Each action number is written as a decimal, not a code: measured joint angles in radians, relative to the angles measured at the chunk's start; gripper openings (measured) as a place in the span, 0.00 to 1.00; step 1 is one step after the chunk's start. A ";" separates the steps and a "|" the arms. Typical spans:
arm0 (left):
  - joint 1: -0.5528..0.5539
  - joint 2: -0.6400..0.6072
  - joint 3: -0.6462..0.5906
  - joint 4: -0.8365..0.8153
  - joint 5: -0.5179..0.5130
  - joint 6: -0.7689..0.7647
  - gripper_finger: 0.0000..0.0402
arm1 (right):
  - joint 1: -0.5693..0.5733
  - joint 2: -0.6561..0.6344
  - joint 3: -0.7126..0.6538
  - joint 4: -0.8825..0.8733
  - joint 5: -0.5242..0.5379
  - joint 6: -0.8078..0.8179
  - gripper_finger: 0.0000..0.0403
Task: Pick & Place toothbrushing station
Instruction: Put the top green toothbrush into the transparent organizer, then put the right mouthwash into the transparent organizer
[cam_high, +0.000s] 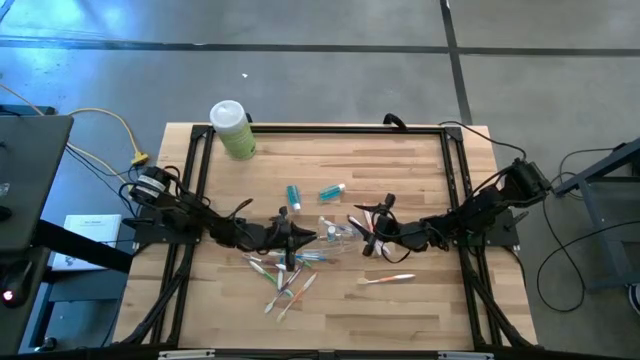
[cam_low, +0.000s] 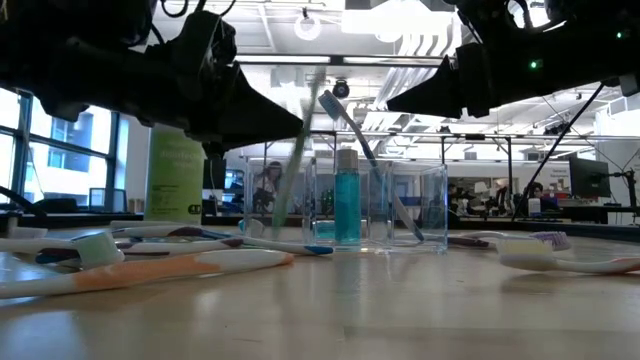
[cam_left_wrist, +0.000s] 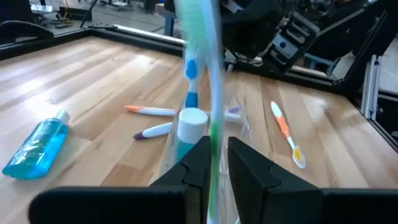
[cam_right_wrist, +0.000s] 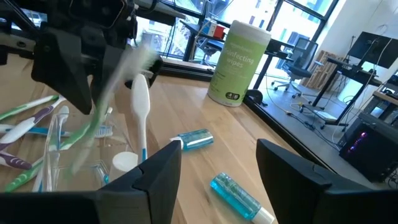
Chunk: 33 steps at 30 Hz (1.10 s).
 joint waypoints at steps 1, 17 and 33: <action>0.000 0.000 0.000 0.001 0.000 0.006 0.14 | 0.000 0.000 0.000 0.000 0.000 0.000 0.50; -0.076 -0.051 0.000 0.013 -0.140 0.243 0.21 | 0.064 -0.137 -0.001 -0.150 0.099 -0.055 0.50; -0.230 -0.176 0.000 -0.029 -0.592 0.503 0.21 | -0.127 -0.500 0.000 -0.770 -0.384 0.450 0.50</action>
